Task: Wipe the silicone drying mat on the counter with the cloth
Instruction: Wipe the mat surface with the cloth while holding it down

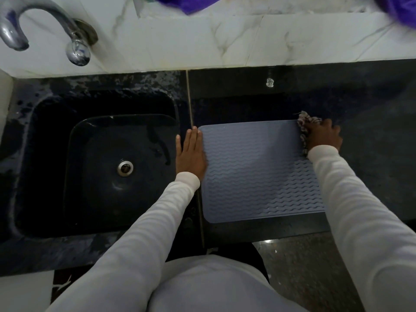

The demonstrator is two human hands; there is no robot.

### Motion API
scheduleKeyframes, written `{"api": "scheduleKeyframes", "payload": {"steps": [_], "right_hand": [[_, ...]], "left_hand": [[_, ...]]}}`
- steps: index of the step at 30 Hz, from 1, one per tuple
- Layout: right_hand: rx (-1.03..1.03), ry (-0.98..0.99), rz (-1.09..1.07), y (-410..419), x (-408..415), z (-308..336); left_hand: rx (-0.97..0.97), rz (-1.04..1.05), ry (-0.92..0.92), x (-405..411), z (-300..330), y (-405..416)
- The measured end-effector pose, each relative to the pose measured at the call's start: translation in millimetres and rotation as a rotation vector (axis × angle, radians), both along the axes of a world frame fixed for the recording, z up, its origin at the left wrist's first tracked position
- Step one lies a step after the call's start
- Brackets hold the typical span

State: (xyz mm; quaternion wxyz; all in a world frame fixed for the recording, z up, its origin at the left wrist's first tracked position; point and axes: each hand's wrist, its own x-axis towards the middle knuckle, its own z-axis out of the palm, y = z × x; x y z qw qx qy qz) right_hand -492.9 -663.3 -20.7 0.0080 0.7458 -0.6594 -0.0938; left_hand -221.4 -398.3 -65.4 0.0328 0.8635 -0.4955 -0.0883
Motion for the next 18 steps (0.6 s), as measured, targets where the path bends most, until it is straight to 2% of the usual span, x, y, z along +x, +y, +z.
{"api": "scheduleKeyframes", "payload": {"steps": [5, 8, 11, 15, 18], "right_hand": [[0.033, -0.068, -0.072, 2.8, 8.1, 6.6], [0.019, -0.188, -0.066, 12.0, 17.8, 14.1], [-0.058, -0.388, 0.140, 41.0, 44.2, 24.2], [0.030, -0.541, 0.325, 104.9, 118.7, 19.4], [0.035, -0.389, 0.561, 167.4, 169.8, -4.8]], "left_hand": [[-0.009, 0.000, -0.009, 0.0, -2.3, -0.9], [-0.008, 0.001, -0.014, -0.8, -2.1, -1.6], [-0.016, 0.005, -0.026, -1.9, -1.3, -0.3], [0.004, -0.006, -0.025, -1.4, -4.5, -1.8], [0.016, 0.010, -0.048, -0.3, -6.0, -4.3]]}}
